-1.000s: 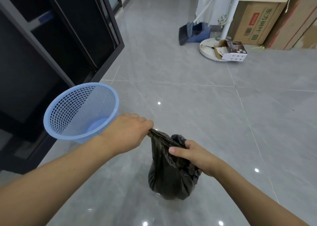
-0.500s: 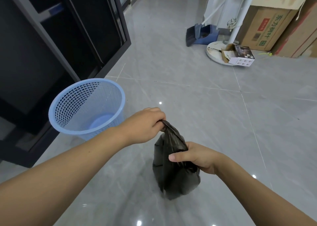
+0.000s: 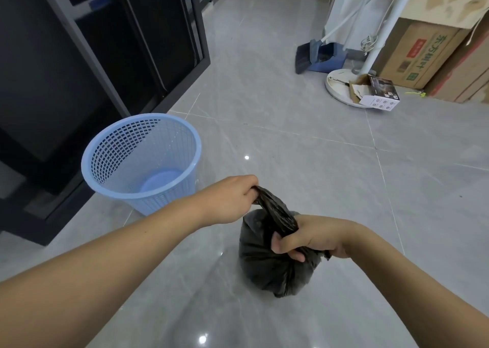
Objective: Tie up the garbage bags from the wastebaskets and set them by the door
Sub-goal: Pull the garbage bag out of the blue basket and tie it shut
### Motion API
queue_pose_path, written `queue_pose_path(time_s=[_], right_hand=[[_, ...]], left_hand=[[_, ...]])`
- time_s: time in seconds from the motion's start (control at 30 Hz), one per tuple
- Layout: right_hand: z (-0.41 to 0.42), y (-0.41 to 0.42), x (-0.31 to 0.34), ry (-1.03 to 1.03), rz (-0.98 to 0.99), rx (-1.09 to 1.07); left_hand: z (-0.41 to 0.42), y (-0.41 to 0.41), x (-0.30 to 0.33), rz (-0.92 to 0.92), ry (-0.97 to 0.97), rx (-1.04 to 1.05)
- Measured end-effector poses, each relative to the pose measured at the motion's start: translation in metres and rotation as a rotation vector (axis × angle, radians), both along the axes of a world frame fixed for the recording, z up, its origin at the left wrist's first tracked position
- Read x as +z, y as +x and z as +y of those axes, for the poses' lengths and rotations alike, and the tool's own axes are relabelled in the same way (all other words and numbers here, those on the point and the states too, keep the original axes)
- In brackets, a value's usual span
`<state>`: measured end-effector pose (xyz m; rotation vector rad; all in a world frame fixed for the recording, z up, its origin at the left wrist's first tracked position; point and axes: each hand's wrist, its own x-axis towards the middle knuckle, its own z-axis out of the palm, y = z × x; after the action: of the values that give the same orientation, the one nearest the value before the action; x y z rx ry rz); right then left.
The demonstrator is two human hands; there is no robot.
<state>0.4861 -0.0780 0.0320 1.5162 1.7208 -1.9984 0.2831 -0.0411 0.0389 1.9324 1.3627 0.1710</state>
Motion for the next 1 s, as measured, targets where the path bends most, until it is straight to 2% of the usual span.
queue_pose_path(time_s=[0.1, 0.2, 0.33, 0.43, 0.5, 0.53, 0.6, 0.67, 0.73, 0.8, 0.9, 1.0], right_hand=[[0.003, -0.006, 0.009, 0.105, -0.272, 0.061], [0.006, -0.007, 0.023, 0.167, -0.416, 0.111], [0.015, -0.004, 0.046, 0.008, -0.389, 0.152], [0.02, -0.004, 0.053, 0.019, -0.391, 0.141], [0.017, -0.006, 0.051, 0.19, -0.527, 0.129], [0.013, -0.009, 0.05, 0.344, -0.653, 0.142], [0.004, -0.014, 0.049, 0.747, -0.925, 0.226], [-0.008, -0.013, 0.044, 1.138, -1.033, 0.255], [-0.014, -0.006, 0.04, 1.442, -0.992, 0.235], [-0.015, 0.005, 0.039, 1.627, -0.87, 0.143], [-0.015, 0.01, 0.041, 1.782, -0.804, 0.105], [-0.013, 0.013, 0.038, 1.852, -0.725, 0.044]], left_hand=[[-0.002, 0.002, -0.003, -0.007, -0.002, 0.007], [-0.002, 0.005, -0.007, -0.043, 0.065, 0.007], [-0.006, 0.018, -0.003, -0.152, 0.091, 0.058], [-0.003, 0.022, 0.003, -0.281, 0.035, 0.147], [0.0, 0.022, 0.005, -0.308, 0.026, 0.169], [0.002, 0.022, 0.006, -0.317, 0.026, 0.177], [0.005, 0.021, 0.008, -0.357, 0.025, 0.203], [0.009, 0.021, 0.013, -0.404, 0.032, 0.225], [0.012, 0.021, 0.017, -0.437, 0.041, 0.223], [0.014, 0.022, 0.02, -0.448, 0.061, 0.208], [0.016, 0.025, 0.024, -0.46, 0.095, 0.201], [0.016, 0.026, 0.028, -0.482, 0.103, 0.23]])
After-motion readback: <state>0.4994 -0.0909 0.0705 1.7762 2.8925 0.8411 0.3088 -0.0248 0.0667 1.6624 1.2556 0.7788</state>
